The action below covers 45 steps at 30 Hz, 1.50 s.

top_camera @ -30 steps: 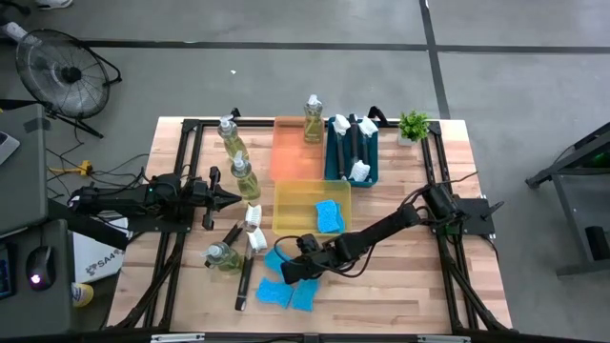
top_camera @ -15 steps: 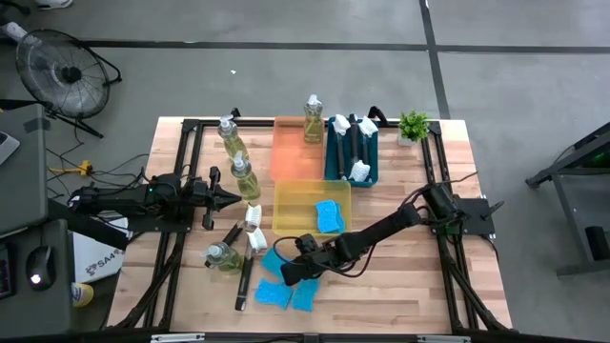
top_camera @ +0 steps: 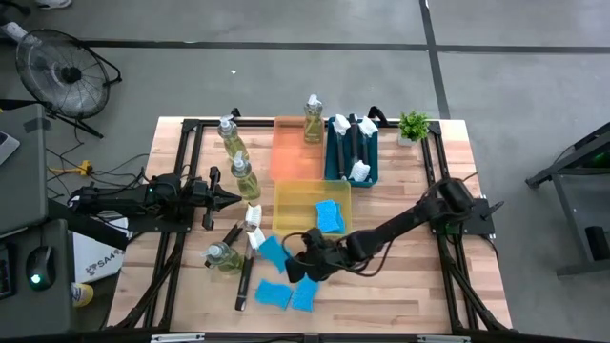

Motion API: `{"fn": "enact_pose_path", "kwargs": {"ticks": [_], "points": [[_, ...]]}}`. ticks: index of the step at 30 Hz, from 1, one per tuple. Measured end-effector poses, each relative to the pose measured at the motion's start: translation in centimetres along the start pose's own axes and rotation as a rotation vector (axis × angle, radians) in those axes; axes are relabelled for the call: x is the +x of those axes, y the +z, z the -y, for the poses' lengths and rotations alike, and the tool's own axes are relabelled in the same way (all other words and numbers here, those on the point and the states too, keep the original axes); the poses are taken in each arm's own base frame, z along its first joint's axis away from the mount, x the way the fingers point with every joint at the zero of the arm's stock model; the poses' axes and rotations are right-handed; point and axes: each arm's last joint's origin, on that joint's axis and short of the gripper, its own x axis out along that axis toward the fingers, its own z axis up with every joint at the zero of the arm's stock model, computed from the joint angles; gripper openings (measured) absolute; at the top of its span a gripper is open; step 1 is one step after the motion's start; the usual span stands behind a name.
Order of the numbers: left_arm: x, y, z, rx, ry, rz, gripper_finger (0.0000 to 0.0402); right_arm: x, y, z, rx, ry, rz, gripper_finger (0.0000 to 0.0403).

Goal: Pick & Place Kitchen Sink Supplies
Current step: Stack the sponge on top of the sponge in the yellow bin

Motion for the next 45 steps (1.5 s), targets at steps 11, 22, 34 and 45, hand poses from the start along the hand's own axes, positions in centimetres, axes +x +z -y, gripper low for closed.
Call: {"fn": "enact_pose_path", "kwargs": {"ticks": [11, 22, 34, 45], "points": [[0.0, 0.0, 0.0, 0.000, 0.000, 0.000, 0.0001, -4.2, -0.4, 2.0, 0.082, -0.030, 0.108, 0.0018], [0.0, 0.0, 0.0, 0.000, 0.000, -0.001, 0.0001, -9.1, 1.6, 6.1, 0.140, -0.027, 0.175, 0.0017], [0.0, 0.0, 0.0, 0.000, 0.000, -0.001, 0.0001, -10.7, 3.6, 11.2, 0.238, -0.087, 0.128, 0.0019], [0.0, 0.0, 0.0, 0.000, 0.000, 0.000, 0.0001, -9.7, 5.2, 12.8, 0.287, -0.131, 0.108, 0.0080]]}}
